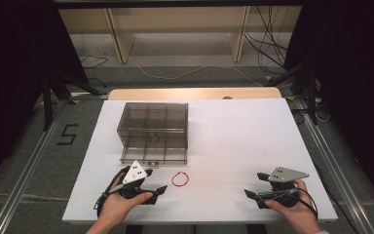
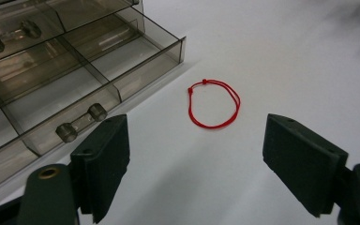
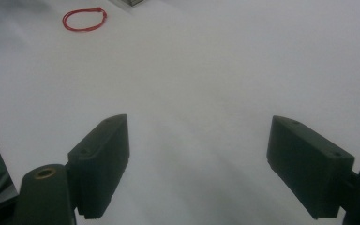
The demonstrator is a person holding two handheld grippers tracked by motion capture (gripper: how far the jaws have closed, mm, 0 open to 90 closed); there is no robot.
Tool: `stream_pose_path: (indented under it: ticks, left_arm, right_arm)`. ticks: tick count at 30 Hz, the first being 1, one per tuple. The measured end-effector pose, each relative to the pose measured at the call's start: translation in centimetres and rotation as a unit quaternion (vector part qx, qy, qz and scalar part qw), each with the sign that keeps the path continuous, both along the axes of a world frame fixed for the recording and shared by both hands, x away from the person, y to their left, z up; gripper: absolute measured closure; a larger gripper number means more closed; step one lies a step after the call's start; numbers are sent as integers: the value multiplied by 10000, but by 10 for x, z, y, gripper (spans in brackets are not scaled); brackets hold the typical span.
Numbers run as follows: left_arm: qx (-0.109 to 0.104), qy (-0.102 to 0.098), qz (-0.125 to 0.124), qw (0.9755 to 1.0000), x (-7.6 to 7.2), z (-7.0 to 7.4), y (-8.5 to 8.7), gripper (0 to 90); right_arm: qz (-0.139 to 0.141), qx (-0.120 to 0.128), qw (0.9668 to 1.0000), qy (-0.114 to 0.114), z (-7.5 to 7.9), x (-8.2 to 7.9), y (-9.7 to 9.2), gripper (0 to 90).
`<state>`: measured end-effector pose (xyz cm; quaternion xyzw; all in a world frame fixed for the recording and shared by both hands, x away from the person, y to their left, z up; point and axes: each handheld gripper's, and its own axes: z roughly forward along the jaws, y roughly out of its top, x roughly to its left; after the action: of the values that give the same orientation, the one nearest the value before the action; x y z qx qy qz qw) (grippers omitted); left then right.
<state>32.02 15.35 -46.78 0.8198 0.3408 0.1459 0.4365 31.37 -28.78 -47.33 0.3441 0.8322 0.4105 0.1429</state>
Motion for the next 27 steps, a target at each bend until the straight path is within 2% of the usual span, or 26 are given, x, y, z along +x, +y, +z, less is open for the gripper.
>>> stream_pose_path:
  ticks: [5, 12, 16, 19, 27]
  left_arm:
    - [-17, 5, -10, 10000, 2, -1, -3, 273]
    - [45, -1, 143, 9999, 11, 0, -13, 407]
    - [148, 73, 194, 9997, 19, -3, -21, 463]
    - [217, 100, 138, 9996, 25, -6, -28, 514]
    - [282, 92, 76, 9995, 33, -7, -34, 572]
  right_arm:
    - [-1, -18, 10000, -9, 0, -1, 0, 218]
    - [2, -22, 10000, -7, 1, -1, 1, 218]
    - [15, -34, 10000, -10, 1, -1, 1, 219]
    - [4, -22, 10000, -8, 1, -1, 1, 218]
    - [26, -32, 10000, -13, 1, -1, 1, 219]
